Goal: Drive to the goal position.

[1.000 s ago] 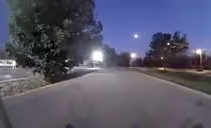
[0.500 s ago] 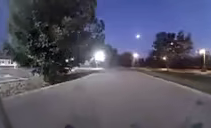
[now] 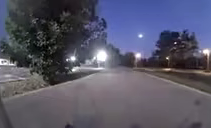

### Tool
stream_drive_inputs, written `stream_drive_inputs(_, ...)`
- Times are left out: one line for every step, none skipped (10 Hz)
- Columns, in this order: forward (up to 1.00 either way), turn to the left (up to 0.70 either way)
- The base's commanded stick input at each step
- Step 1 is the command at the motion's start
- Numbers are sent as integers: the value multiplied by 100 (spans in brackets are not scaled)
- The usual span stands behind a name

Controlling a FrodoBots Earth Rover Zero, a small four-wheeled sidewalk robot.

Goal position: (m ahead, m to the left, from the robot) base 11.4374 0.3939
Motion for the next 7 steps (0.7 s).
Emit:
stream_drive_inputs(100,-40)
stream_drive_inputs(100,-4)
stream_drive_inputs(100,0)
stream_drive_inputs(100,0)
stream_drive_inputs(100,0)
stream_drive_inputs(100,0)
stream_drive_inputs(100,0)
